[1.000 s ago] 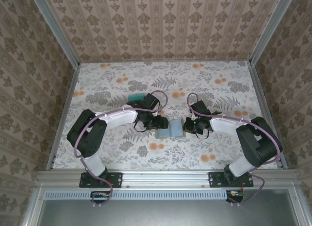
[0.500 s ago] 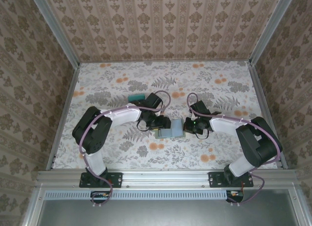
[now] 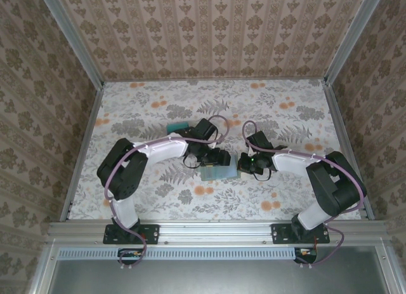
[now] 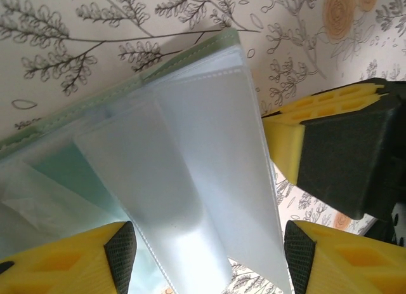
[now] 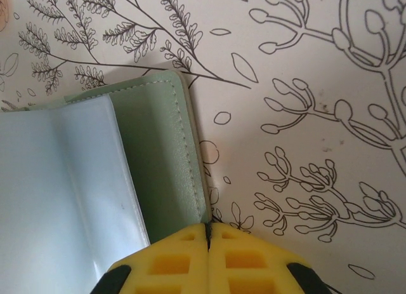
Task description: Take the credit cards out of the card holder
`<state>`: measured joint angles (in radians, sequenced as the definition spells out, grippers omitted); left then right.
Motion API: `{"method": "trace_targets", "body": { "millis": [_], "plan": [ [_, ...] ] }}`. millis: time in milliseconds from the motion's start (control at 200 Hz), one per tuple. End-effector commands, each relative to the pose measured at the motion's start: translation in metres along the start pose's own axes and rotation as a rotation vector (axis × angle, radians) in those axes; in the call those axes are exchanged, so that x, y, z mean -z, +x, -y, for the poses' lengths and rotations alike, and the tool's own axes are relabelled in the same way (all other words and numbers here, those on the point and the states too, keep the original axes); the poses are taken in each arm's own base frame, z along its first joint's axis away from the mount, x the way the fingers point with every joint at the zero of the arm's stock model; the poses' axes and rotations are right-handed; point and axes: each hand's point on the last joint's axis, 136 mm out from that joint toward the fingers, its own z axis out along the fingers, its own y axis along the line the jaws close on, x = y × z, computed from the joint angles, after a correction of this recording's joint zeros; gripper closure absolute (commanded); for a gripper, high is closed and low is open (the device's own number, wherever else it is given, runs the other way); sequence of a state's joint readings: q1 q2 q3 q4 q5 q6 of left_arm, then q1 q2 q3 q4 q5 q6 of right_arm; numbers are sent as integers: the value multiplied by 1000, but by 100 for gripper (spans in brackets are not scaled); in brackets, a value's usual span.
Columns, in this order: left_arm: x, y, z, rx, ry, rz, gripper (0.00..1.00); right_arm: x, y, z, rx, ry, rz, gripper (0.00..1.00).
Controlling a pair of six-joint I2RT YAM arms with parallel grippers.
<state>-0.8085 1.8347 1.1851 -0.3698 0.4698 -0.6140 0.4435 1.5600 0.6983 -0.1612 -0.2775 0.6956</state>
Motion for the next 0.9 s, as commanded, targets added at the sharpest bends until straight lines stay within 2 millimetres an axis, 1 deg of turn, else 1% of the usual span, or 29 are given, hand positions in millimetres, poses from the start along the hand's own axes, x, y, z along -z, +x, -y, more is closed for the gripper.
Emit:
{"method": "trace_targets", "body": {
  "millis": [0,80,195,250,330,400,495,605,725,780,895],
  "plan": [
    [-6,-5,9,-30,33,-20,34,-2,5,2,-4,10,-17,92],
    [-9,-10,15,-45,45,-23,35,2,3,6,-10,30,8,90],
    [-7,-18,33,-86,79,-15,35,12,-2,15,-23,63,54,88],
    [-3,-20,43,-102,106,-11,35,17,-5,17,-27,69,72,88],
    [8,-23,53,-125,133,13,35,21,-7,16,-23,63,84,87],
    [20,-25,54,-129,137,41,35,23,-8,13,-17,56,87,86],
    [32,-24,42,-92,124,80,35,24,-10,6,-13,26,87,85],
    [38,-16,15,-30,69,88,35,20,-11,2,-7,9,71,84],
    [31,1,-21,38,-44,48,35,16,-8,4,-7,15,56,84],
    [26,9,-33,62,-88,25,35,14,-7,6,-11,20,52,84],
    [18,15,-42,96,-99,10,35,12,-3,8,-15,23,43,88]
  ]
}}
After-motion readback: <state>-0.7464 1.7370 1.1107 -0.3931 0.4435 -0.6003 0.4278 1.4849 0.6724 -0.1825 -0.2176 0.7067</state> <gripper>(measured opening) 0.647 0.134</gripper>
